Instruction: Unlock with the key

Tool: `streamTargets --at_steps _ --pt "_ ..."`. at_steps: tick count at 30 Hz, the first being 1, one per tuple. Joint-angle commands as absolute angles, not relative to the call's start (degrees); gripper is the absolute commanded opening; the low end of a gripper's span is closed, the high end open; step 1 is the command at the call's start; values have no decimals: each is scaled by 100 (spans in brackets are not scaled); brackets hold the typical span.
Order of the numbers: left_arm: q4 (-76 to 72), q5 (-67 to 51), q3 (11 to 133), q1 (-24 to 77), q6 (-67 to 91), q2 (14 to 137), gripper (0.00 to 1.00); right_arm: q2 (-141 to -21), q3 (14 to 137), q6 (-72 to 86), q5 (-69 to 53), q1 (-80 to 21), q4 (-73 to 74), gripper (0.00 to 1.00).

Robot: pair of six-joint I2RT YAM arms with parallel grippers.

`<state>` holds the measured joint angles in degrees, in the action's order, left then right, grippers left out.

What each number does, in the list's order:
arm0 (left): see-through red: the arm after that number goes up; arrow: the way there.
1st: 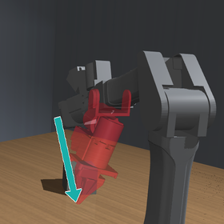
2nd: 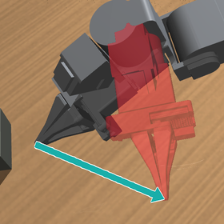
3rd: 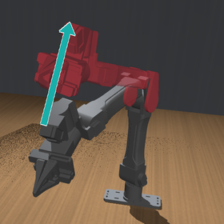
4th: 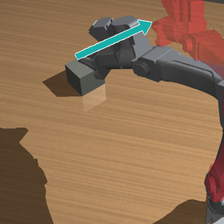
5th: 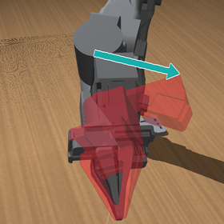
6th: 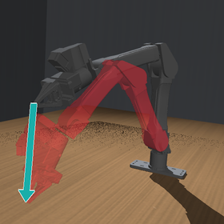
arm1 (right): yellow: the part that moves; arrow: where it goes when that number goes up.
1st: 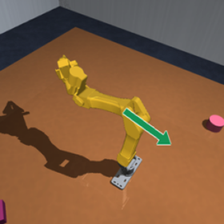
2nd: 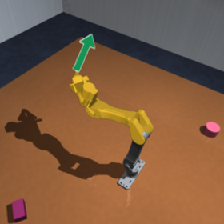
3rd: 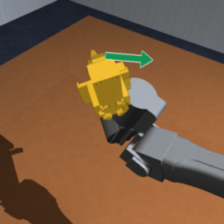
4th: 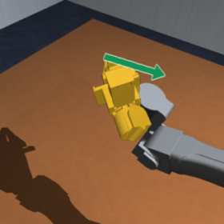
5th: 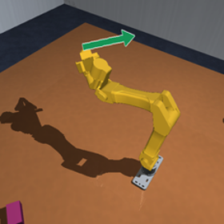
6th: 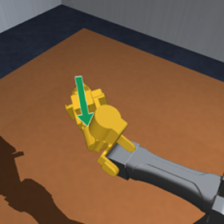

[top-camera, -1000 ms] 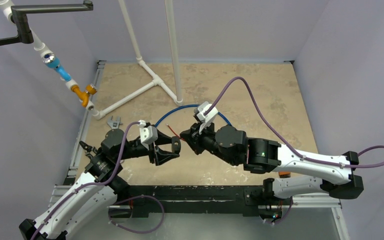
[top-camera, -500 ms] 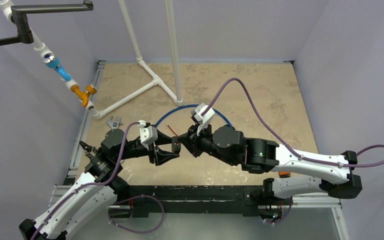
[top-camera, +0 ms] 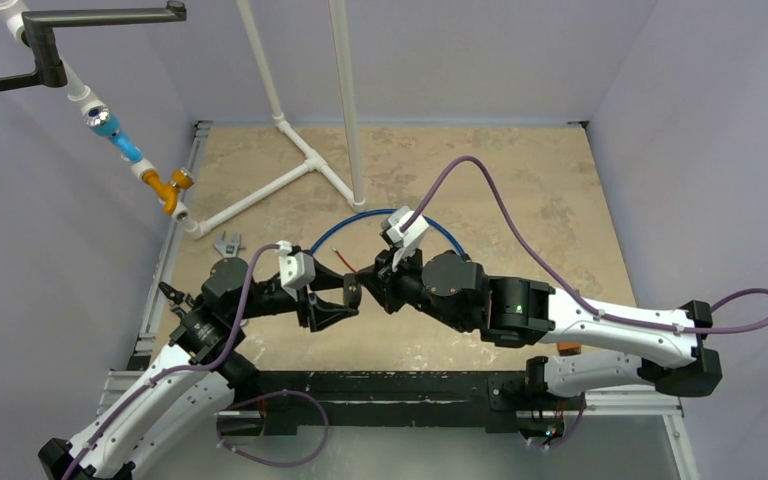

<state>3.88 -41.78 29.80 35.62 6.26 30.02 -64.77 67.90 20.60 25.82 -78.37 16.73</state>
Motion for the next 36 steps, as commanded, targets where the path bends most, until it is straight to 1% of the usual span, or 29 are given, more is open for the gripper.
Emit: streamTargets --at_steps 1,7,10,17,19,23,27,36 --pt "-388 -4394 3391 3516 527 2893 0 -6554 6778 2033 2898 -7836 1631 0" --pt "-296 -4345 3387 3520 397 2911 0 -6642 6836 1889 3133 -7840 1571 0" --pt "-205 -4124 3359 3516 296 2909 0 -6663 6965 1857 3143 -7838 1548 0" --pt "254 -2879 3351 3523 -173 2909 0 -6791 7312 2170 3120 -7834 2051 0" --pt "280 -2700 3312 3522 -219 2909 0 -6841 7435 2233 3138 -7840 2200 0" --pt "255 -2768 3224 3518 -82 2882 0 -6983 7712 2257 3147 -7839 2356 0" --pt "222 -2863 3181 3524 -50 2836 0 -7421 8154 2281 3119 -7833 2783 0" --pt "89 -3358 3129 3518 222 2769 0 -7688 8431 2211 3212 -7844 2917 0"
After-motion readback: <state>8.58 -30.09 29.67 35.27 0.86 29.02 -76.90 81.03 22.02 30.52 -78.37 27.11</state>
